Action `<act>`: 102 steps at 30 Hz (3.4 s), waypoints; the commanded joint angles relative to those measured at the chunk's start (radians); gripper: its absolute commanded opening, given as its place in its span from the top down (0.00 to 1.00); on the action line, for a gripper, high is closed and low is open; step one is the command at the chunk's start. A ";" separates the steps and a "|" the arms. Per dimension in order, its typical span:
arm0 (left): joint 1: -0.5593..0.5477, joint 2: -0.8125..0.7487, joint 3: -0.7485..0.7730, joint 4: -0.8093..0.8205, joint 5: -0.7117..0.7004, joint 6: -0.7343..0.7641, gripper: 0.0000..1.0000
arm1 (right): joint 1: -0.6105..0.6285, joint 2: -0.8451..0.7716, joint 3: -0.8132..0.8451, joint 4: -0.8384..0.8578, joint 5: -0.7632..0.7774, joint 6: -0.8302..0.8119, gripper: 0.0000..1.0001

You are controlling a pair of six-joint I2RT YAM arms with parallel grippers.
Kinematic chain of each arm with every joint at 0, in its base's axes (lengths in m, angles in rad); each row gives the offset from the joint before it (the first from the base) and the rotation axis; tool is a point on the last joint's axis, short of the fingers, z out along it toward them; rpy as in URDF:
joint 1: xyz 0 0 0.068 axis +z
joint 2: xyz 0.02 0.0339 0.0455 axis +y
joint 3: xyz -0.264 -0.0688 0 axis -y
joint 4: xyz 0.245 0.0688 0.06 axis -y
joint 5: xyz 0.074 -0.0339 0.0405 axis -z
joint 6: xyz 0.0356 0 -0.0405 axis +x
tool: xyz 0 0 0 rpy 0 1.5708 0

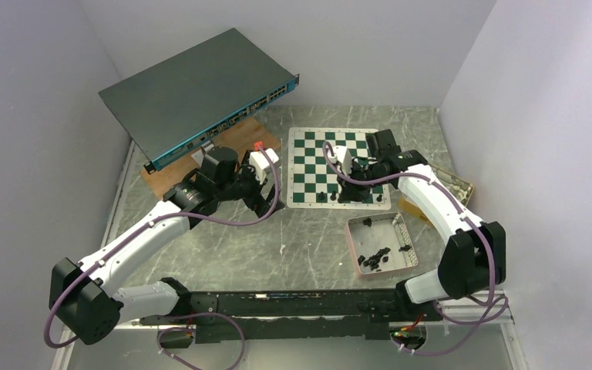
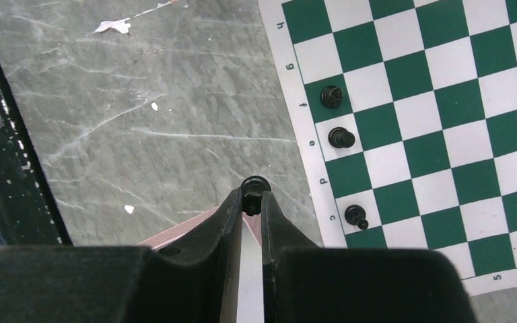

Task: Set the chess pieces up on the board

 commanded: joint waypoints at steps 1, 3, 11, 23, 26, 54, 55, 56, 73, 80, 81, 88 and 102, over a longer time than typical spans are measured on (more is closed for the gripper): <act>0.001 -0.016 0.017 0.012 0.001 0.023 0.00 | 0.033 0.022 0.059 0.031 0.060 0.022 1.00; 0.001 -0.015 0.017 0.012 0.002 0.023 0.00 | 0.043 0.034 0.071 0.035 0.072 0.028 1.00; 0.001 -0.029 0.012 0.015 -0.014 0.026 0.00 | 0.132 0.103 0.090 0.117 0.120 0.098 1.00; 0.001 -0.165 -0.068 0.104 -0.123 0.029 0.00 | 0.215 0.194 0.047 0.397 0.209 0.359 1.00; 0.001 -0.190 -0.082 0.119 -0.147 0.030 0.00 | 0.238 0.230 0.067 0.415 0.240 0.384 1.00; 0.001 -0.254 -0.112 0.148 -0.209 0.036 0.00 | 0.335 0.472 0.179 0.537 0.406 0.450 1.00; 0.001 -0.254 -0.112 0.147 -0.210 0.037 0.00 | 0.335 0.476 0.183 0.538 0.405 0.452 1.00; 0.001 -0.253 -0.113 0.147 -0.212 0.038 0.00 | 0.335 0.482 0.188 0.536 0.400 0.453 1.00; 0.002 -0.255 -0.112 0.145 -0.209 0.042 0.00 | 0.344 0.511 0.186 0.520 0.398 0.451 1.00; 0.001 -0.254 -0.112 0.145 -0.206 0.042 0.00 | 0.345 0.514 0.180 0.518 0.407 0.451 1.00; 0.001 -0.254 -0.112 0.145 -0.206 0.041 0.00 | 0.345 0.516 0.180 0.518 0.408 0.451 1.00; 0.001 -0.254 -0.113 0.145 -0.206 0.042 0.00 | 0.345 0.519 0.181 0.509 0.407 0.448 1.00; 0.001 -0.254 -0.113 0.145 -0.202 0.043 0.00 | 0.344 0.505 0.172 0.491 0.400 0.439 1.00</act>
